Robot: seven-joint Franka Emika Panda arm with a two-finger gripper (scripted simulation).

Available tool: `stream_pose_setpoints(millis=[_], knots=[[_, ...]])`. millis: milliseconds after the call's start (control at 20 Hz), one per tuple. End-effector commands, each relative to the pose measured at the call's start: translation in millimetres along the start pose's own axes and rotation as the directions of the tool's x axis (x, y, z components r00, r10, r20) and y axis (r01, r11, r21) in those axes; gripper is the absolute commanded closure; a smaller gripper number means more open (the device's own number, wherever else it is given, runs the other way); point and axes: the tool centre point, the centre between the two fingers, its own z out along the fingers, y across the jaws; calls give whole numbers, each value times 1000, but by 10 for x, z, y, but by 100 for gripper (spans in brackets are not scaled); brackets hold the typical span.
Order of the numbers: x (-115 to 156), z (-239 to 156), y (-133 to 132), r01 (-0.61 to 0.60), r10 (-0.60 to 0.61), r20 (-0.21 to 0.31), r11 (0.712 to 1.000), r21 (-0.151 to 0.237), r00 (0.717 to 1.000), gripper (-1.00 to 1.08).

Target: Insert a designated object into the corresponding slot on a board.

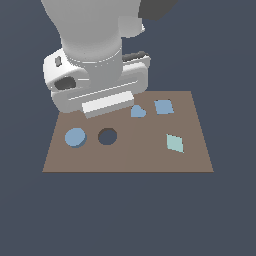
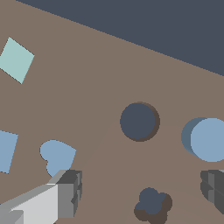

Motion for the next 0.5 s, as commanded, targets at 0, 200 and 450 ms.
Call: stream_pose_setpoints(millis=[0,200,450], knots=[[-31,108,166,58,-58,1,998,2,998,-92],[-49,278,431,151,-151,2,989,4,989,-92],[-36,462,716,249,-249,3,969,6,969,-92]])
